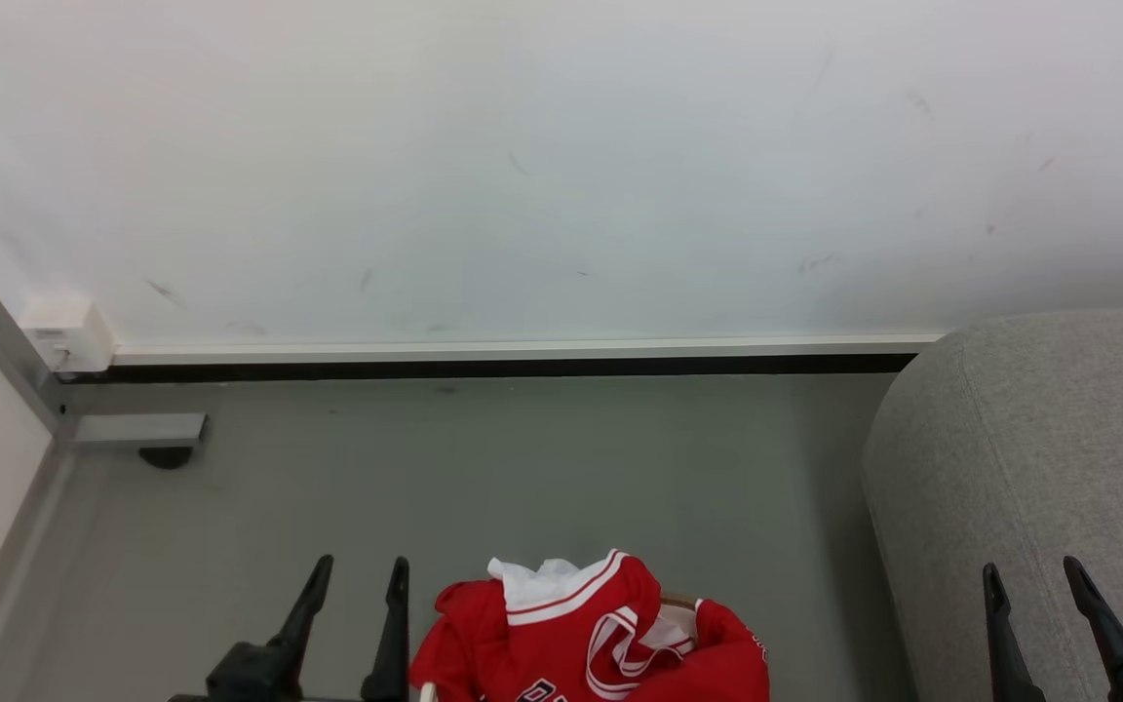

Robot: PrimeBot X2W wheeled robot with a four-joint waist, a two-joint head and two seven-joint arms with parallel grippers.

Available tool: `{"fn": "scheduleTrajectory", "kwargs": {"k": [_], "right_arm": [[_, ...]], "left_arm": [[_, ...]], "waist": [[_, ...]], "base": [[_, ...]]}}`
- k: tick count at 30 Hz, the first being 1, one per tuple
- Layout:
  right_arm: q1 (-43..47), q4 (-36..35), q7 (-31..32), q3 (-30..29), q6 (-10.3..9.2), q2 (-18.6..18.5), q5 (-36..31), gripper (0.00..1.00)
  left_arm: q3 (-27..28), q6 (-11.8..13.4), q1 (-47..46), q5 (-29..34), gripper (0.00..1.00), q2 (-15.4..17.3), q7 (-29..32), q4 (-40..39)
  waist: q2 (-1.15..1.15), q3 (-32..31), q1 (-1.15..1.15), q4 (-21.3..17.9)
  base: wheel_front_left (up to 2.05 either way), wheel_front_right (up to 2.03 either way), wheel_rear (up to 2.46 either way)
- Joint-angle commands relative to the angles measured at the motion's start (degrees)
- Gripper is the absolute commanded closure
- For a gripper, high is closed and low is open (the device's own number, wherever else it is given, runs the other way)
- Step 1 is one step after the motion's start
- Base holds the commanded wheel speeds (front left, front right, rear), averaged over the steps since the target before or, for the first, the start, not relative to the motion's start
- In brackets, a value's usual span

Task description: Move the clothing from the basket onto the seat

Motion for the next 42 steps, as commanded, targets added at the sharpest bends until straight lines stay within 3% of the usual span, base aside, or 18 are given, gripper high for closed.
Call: {"fn": "scheduleTrajectory", "kwargs": {"k": [1, 7, 23, 33, 42], "right_arm": [[0.7, 0.2, -0.3, -0.5, -0.13, 0.2, -1.4, 0.00], [0.7, 0.4, -0.6, -1.1, -0.14, 0.7, -3.5, 0.00], [-1.3, 0.0, -0.5, -0.6, -0.14, 0.7, -1.0, 0.00], [-7.1, -2.8, -0.5, -0.1, -0.14, 0.7, -1.4, 0.00], [-14.1, -4.1, -0.5, 2.4, -0.14, 0.7, -0.7, 0.00]], "left_arm": [[0.0, 0.2, 0.5, 1.6, 0.00, 0.5, -0.5, 0.1], [-0.3, 0.3, 0.7, 3.1, 0.00, 0.5, -1.0, 0.4], [-1.0, -0.8, -1.0, 1.1, 0.00, 0.4, -1.0, 1.1], [-8.1, -4.6, -9.5, -0.2, 0.00, 0.4, -1.0, 7.7], [-17.5, -6.1, -19.0, -4.1, 0.00, 0.4, -1.0, 20.9]], "waist": [[0.00, 0.0, 0.00, -0.1], [0.00, 0.2, 0.00, -0.4], [0.00, 1.9, 0.00, -2.5], [0.00, 11.7, 0.00, -4.6], [0.00, 21.8, 0.00, -7.3]], "base": [[0.00, 0.00, 0.00], [0.00, 0.00, 0.00], [0.00, 0.00, 0.00], [0.00, 0.00, 0.00], [0.00, 0.00, 0.00]]}}
